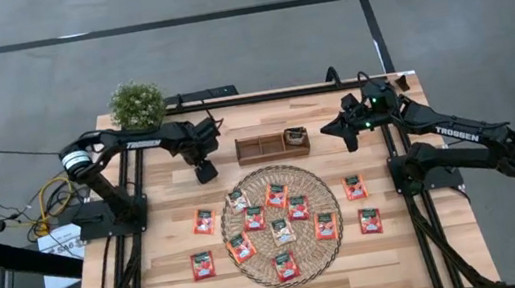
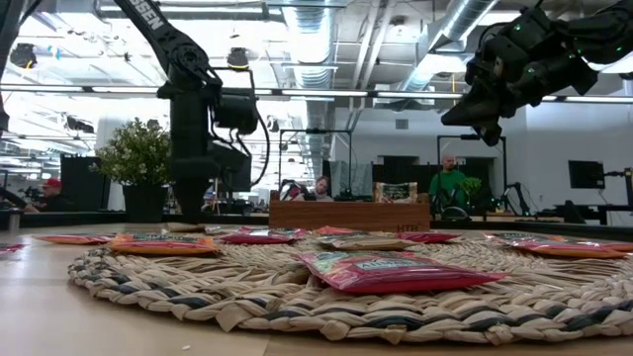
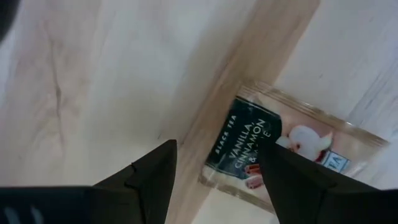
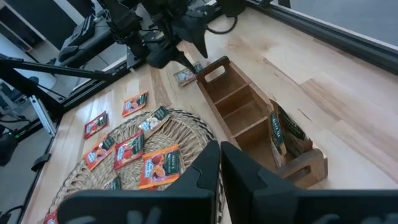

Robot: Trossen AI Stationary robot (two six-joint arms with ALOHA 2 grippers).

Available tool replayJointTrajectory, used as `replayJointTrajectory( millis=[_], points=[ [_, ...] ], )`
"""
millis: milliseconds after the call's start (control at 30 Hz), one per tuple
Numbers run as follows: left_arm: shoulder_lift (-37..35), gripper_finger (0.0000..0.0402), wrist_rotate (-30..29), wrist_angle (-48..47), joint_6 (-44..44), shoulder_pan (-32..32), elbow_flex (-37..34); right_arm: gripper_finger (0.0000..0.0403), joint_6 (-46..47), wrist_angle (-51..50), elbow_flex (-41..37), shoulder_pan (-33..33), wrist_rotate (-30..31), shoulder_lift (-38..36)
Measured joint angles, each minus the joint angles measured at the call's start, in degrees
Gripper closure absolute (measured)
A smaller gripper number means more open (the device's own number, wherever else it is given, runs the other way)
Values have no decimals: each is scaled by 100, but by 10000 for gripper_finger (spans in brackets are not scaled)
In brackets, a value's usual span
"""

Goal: Pick & Place Tea
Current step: Put the gold tea bag into the wooden organizer

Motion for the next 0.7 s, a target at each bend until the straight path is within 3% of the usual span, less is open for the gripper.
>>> replayJointTrajectory(
  millis=[200, 400, 700],
  points=[
    [259, 184, -189, 4, 0, -34, 37, 395, 6, -4, 2, 0, 0, -2],
    [318, 194, 118, -18, -32, -26, 33, 395, 11, -4, 2, -2, 0, -2],
    [309, 303, 116, -8, -68, -30, 18, 395, 11, -4, 2, -2, 0, -4]
  ],
)
